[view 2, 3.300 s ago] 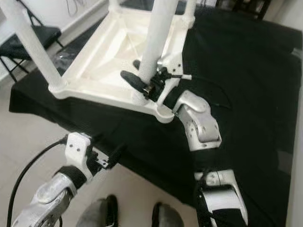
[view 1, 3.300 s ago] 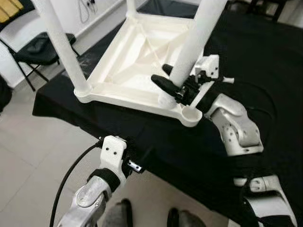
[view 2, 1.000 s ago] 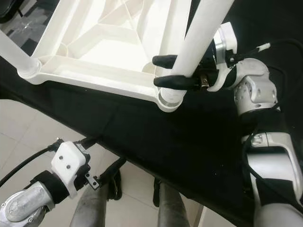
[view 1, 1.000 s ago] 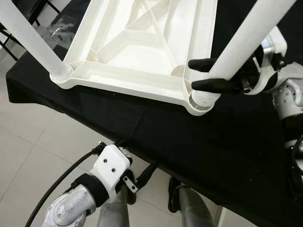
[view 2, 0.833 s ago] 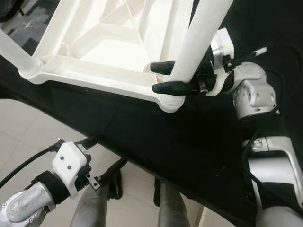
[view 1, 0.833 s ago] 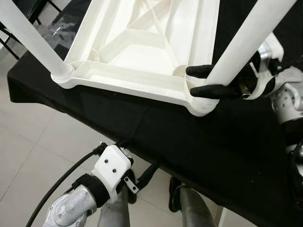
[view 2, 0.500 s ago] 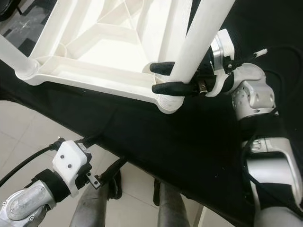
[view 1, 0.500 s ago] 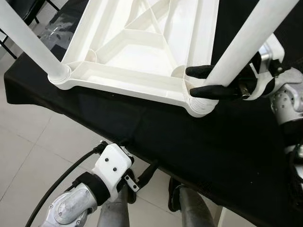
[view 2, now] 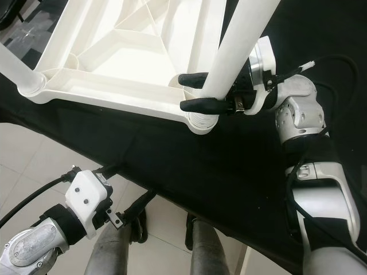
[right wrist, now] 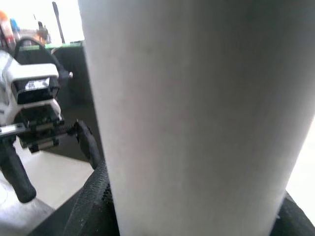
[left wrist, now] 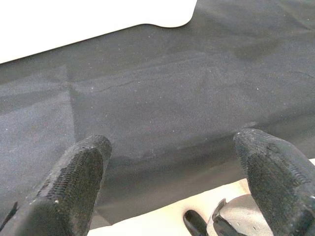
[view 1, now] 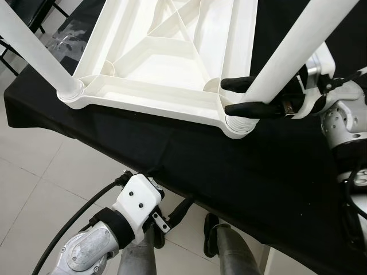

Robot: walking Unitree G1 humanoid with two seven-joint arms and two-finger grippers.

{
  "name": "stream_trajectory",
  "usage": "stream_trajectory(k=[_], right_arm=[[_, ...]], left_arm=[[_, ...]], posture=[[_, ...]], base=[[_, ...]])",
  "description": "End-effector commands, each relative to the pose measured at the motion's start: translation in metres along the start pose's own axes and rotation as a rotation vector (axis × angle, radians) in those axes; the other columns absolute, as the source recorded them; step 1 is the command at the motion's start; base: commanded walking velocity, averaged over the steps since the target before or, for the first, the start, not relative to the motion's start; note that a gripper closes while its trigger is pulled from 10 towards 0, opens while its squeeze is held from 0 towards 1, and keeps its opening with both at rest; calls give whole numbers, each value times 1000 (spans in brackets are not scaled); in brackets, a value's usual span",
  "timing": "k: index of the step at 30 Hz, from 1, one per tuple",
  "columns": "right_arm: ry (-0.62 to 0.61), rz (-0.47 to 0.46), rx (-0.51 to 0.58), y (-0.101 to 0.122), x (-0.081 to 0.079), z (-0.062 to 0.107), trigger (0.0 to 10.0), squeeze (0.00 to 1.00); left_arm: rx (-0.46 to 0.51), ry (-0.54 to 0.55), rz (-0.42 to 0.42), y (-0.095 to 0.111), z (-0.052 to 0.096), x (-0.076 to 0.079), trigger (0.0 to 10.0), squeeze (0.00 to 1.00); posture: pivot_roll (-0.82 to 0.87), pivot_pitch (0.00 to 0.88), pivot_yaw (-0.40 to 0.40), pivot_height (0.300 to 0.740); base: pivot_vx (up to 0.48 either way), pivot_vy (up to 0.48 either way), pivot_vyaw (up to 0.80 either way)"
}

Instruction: Building children table

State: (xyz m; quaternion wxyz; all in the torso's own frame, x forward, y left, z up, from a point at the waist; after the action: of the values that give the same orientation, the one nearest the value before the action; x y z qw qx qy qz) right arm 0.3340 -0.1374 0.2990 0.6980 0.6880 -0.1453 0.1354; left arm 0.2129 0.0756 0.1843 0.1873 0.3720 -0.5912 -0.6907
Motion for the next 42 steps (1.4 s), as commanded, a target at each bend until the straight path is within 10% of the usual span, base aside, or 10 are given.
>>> stream_trajectory(k=[1,31,42], right_arm=[[25,-109,-113,-41,-17,-2,10000,0],[203,0,-295,-39,-40,-12,10000,0],[-101,-113,-140,-27,-3,-27,10000,0]], left_arm=[[-22,-27,2,-4,3,7,10000,0],[-14,-24,-6,-4,-1,7,10000,0],[-11,-24,-6,-4,-3,8,10000,0]], posture=[[174,471,9,740],[157,466,-4,740],[144,466,-11,740]], base=[[0,0,0],[0,0,0],[0,0,0]])
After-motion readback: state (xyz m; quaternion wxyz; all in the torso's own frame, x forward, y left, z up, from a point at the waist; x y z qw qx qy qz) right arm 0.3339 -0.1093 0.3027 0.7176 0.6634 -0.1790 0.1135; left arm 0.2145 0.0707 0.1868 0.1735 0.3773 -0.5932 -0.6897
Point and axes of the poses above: a point about 5 cm out from each wrist's last joint towards the gripper, its own z axis pointing back from the gripper into the wrist, its own y axis along the axis of the wrist's last joint, x = y × z, the point moved 5 cm from there along -z, pointing out of the wrist towards the gripper, and after that the axes turned 3 degrees about -z, right-handed, at the moved point
